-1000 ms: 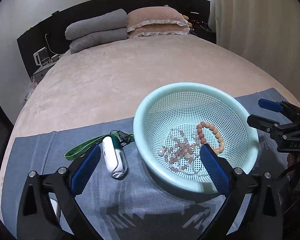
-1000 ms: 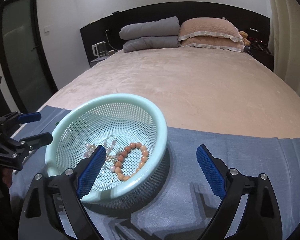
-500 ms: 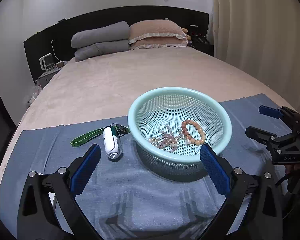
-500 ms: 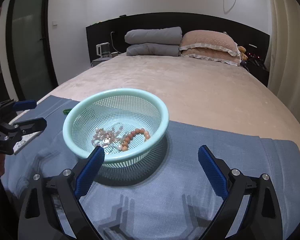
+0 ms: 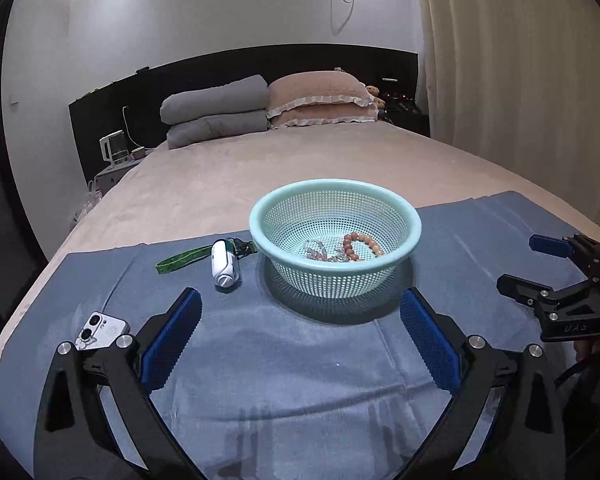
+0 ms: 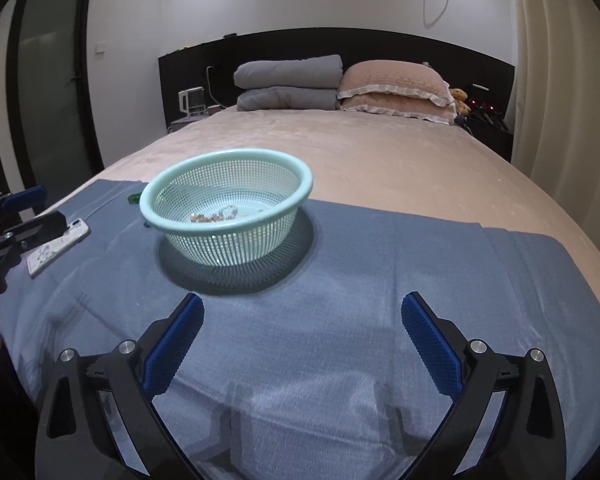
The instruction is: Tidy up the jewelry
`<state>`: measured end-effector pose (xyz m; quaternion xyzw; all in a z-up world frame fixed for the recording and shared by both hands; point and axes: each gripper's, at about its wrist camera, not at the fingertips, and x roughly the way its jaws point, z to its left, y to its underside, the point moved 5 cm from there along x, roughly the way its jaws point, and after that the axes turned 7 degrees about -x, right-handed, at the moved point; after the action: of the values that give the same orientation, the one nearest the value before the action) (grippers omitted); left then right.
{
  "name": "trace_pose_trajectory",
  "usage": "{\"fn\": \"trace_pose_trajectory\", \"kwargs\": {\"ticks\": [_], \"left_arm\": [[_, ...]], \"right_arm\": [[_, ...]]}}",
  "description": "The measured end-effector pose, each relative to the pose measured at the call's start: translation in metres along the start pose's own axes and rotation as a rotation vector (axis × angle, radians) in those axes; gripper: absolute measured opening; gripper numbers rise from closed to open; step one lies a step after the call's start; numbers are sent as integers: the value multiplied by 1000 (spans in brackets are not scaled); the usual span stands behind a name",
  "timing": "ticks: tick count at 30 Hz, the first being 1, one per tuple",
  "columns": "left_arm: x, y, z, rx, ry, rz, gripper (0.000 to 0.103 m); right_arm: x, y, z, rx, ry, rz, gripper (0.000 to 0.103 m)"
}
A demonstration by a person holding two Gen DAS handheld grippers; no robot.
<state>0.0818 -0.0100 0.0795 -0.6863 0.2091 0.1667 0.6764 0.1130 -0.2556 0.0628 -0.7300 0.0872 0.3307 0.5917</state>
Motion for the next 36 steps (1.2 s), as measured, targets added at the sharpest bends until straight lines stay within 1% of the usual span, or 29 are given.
{"fn": "trace_pose_trajectory", "kwargs": {"ticks": [7, 10, 13, 16, 19, 22, 25, 28, 30, 32, 36], "left_arm": [[-14, 23, -20, 39, 13, -17, 97], [-17, 34, -26, 39, 13, -14, 97], [-18, 44, -26, 20, 22, 1, 97], [-19, 57, -24, 15, -4, -2, 97], [-24, 68, -21, 23, -51, -21, 97], [-26, 76, -16, 15, -36, -15, 97], [-27, 80, -14, 17, -43, -12, 97], [-30, 79, -16, 23, -53, -19, 97], [-33, 79, -17, 26, -40, -29, 97], [-34, 76, -18, 27, -42, -30, 97], [-36, 70, -17, 19, -34, -42, 97]], "right_arm": [[-16, 20, -4, 62, 15, -13, 95], [-28, 24, -3, 68, 11, -45, 95], [-40, 30, 1, 64, 28, -73, 95], [-49, 42, 5, 50, 42, -94, 95], [-52, 49, 7, 47, 61, -81, 95], [-59, 46, 9, 38, 101, -99, 95], [-61, 45, 10, 51, 118, -99, 95], [-59, 45, 16, 48, 89, -94, 95], [-58, 45, 20, 32, 95, -89, 95], [-58, 46, 24, 21, 92, -91, 95], [-55, 53, 24, 30, 104, -77, 95]]}}
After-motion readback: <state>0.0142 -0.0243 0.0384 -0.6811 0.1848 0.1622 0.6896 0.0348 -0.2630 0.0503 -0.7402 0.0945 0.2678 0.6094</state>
